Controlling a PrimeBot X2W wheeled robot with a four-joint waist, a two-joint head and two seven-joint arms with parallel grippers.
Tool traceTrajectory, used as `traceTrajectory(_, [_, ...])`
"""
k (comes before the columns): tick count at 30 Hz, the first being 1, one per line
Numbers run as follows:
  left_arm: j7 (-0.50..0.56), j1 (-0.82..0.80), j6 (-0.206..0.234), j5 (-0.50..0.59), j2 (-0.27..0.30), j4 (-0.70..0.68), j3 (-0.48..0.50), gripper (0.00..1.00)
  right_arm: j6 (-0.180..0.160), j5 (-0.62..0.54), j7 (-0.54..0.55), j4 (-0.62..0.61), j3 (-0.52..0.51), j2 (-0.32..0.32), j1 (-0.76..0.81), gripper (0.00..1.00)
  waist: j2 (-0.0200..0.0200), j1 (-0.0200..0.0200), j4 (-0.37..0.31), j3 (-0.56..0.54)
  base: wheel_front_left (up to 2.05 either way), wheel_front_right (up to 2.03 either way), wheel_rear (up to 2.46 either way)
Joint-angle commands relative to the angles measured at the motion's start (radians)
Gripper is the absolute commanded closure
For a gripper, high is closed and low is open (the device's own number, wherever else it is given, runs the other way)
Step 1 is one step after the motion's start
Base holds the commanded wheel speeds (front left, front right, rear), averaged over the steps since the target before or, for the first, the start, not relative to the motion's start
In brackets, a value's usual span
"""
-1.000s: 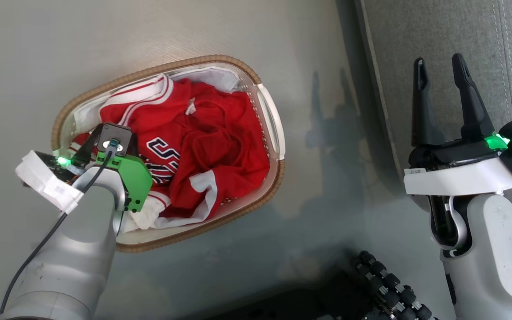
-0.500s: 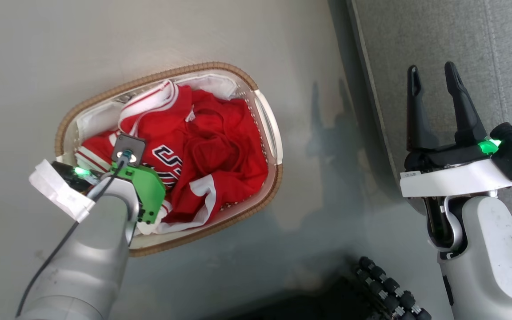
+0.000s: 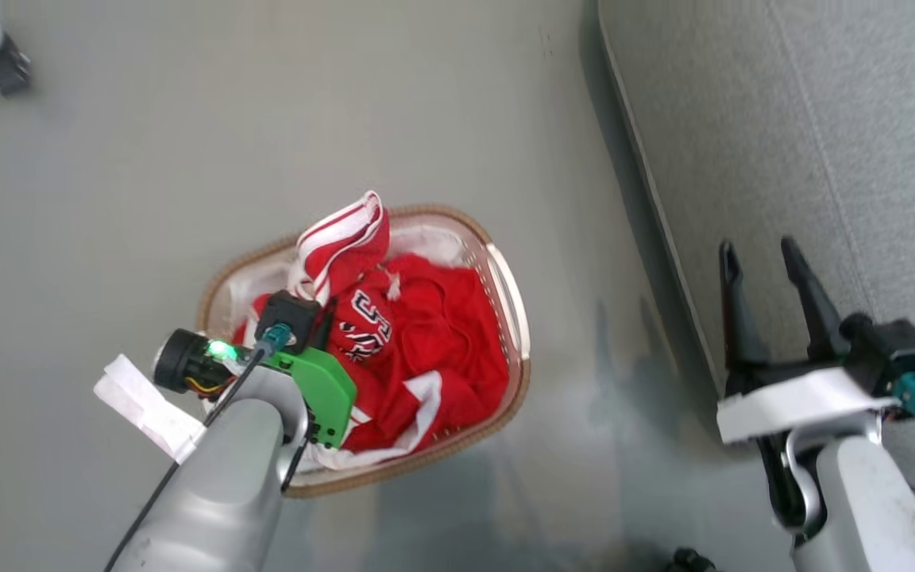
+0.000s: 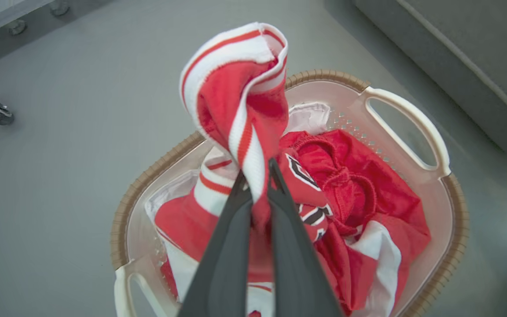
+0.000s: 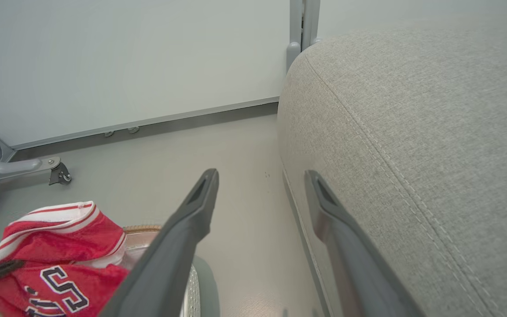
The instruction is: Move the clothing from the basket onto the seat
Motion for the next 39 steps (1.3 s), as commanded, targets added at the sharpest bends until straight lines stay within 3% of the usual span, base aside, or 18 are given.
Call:
traceTrajectory(1, [-0.005,0.03,-0.005,-0.015,-0.003,-0.038,-0.014,1.0,0.0,-0.011,-0.002,0.014,-0.006,-0.005,0.037,0.0,0.0,0.0001,0.089,-0.219,0.0,0.0,0.0])
traceTrajectory(10, [0.006,0.09,-0.011,-0.181,-0.002,-0.287,-0.144,1.0,0.0,-0.032,-0.002,0.067,0.0,-0.005,0.17,0.0,0.0,0.0001,0.122,-0.453,0.0,0.0,0.0])
traceTrajectory(15, [0.052,0.063,-0.01,-0.252,0.034,-0.408,-0.183,1.0,0.0,-0.039,-0.002,0.079,0.01,-0.005,0.212,0.0,0.0,0.0001,0.118,-0.533,0.0,0.0,0.0])
traceTrajectory(21, [0.12,-0.013,-0.01,-0.293,0.094,-0.546,-0.192,1.0,0.0,-0.042,-0.002,0.08,0.015,-0.005,0.225,0.0,0.0,0.0001,0.113,-0.568,0.0,0.0,0.0])
traceTrajectory(31, [0.228,-0.142,-0.01,-0.321,0.143,-0.691,-0.176,1.0,0.0,-0.054,-0.002,0.078,0.052,-0.005,0.186,0.0,0.0,0.0001,0.101,-0.573,0.0,0.0,0.0])
traceTrajectory(39, [0.266,-0.167,-0.009,-0.334,0.16,-0.749,-0.183,1.0,0.0,-0.031,-0.002,0.058,0.186,-0.005,0.106,0.0,0.0,0.0001,0.092,-0.557,0.0,0.0,0.0])
